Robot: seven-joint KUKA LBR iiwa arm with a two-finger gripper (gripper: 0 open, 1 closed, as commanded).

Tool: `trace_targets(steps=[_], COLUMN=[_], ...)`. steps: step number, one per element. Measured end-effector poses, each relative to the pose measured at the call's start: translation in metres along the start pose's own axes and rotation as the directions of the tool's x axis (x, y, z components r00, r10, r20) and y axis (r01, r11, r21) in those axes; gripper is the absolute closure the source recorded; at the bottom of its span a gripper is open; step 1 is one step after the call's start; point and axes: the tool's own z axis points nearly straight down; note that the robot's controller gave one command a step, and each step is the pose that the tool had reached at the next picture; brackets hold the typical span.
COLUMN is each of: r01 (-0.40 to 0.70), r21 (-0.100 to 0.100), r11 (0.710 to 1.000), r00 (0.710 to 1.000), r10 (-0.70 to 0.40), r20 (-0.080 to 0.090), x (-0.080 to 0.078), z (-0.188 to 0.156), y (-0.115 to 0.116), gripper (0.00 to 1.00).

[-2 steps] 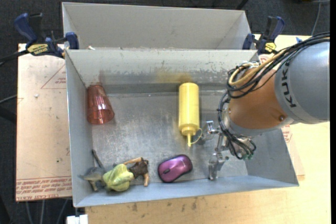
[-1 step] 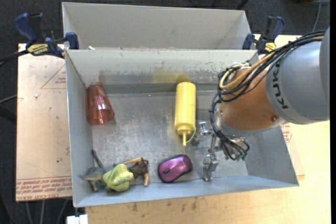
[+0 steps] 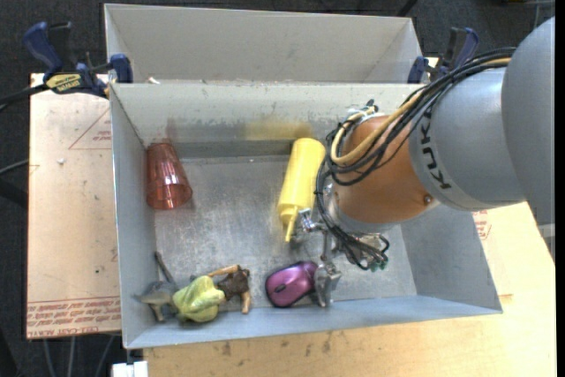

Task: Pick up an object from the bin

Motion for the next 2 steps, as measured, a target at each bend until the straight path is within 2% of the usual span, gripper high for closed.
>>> trace_targets(steps=[1,2], r01=[0.232,0.281], r21=[-0.007,-0.004], r11=[0.973,0.96], r00=[0.973,0.96], r10=[-0.232,-0.281], r20=[0.01,0.014], x=[0.008,0.013], z=[-0.002,-0.002], y=[-0.002,-0.015], gripper=[1.0,1.0])
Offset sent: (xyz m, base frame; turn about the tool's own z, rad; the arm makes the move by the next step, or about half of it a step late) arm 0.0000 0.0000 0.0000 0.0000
